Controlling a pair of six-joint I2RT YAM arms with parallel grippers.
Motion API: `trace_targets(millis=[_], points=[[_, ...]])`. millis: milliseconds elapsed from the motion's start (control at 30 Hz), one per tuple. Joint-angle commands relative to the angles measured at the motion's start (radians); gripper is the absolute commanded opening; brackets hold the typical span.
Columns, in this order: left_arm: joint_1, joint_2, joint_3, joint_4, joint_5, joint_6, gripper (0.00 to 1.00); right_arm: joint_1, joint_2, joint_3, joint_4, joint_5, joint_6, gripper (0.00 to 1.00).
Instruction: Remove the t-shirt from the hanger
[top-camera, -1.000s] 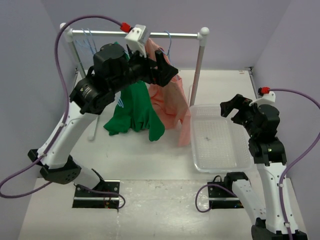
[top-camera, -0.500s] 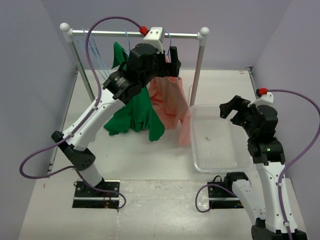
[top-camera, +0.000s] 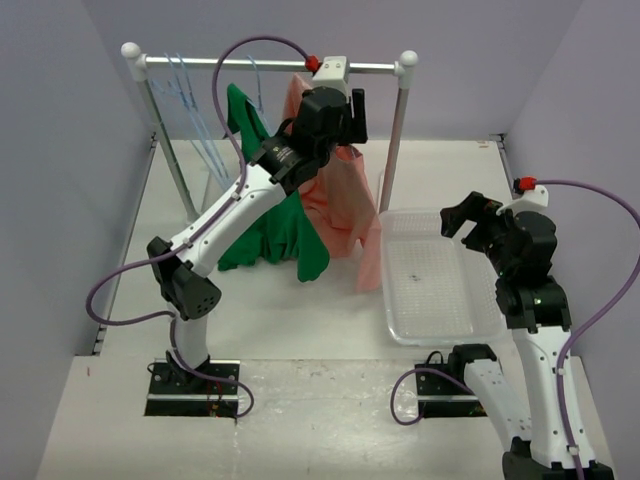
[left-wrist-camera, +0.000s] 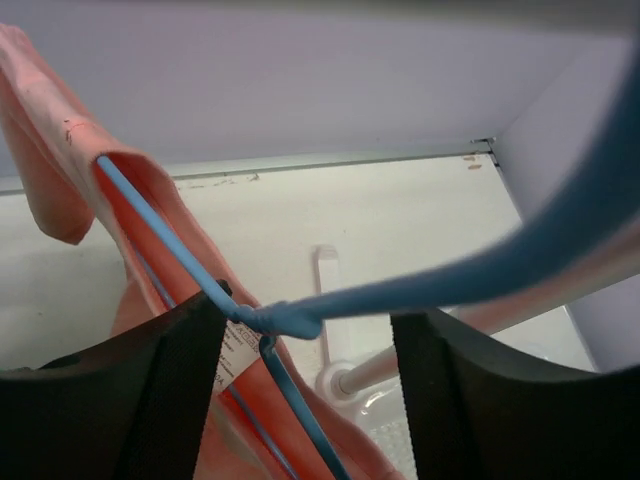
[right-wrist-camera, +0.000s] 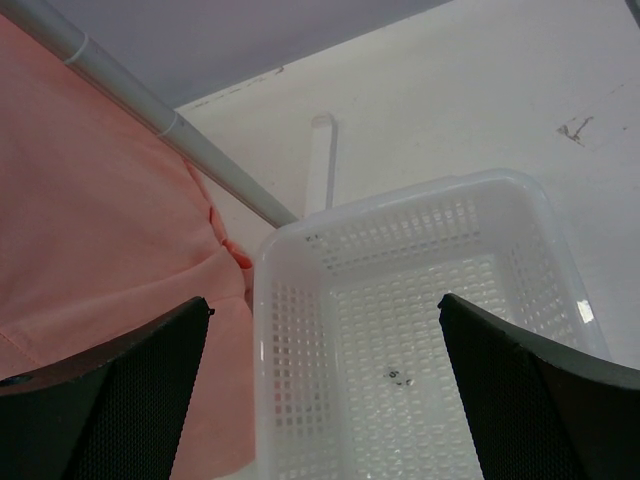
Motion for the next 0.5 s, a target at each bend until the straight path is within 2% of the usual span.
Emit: trace_targets(millis=[0,33,167,200,300,467], points=[[0.004,-0.004,0.051,0.039,-0.047,-0.031,0.65,-0.003,-0.011,0.004,0.022,0.009,-0.019,0.99],[0.004,-0.007,0.047,0.047,-0.047,-0.035,0.54,-0.003,-0.013,0.000,0.028,0.009,-0.019,0.99],[0.004,-0.015,0.033,0.062,-0.063,-0.043,0.31,-0.003,-0.005,0.000,0.033,0.007,-0.021,0.99],[0.004,-0.019,0.033,0.065,-0.057,-0.040,0.21,-0.003,-0.004,0.001,0.033,0.005,-0.021,0.99],[0.004,-0.033,0.036,0.075,-0.038,-0.029,0.00,-0.003,0.004,0.004,0.033,0.005,-0.024,0.99],[0.002,-0.097,0.019,0.131,0.047,0.079,0.00,-0.003,0.015,-0.007,0.047,-0.008,-0.030,0.99]])
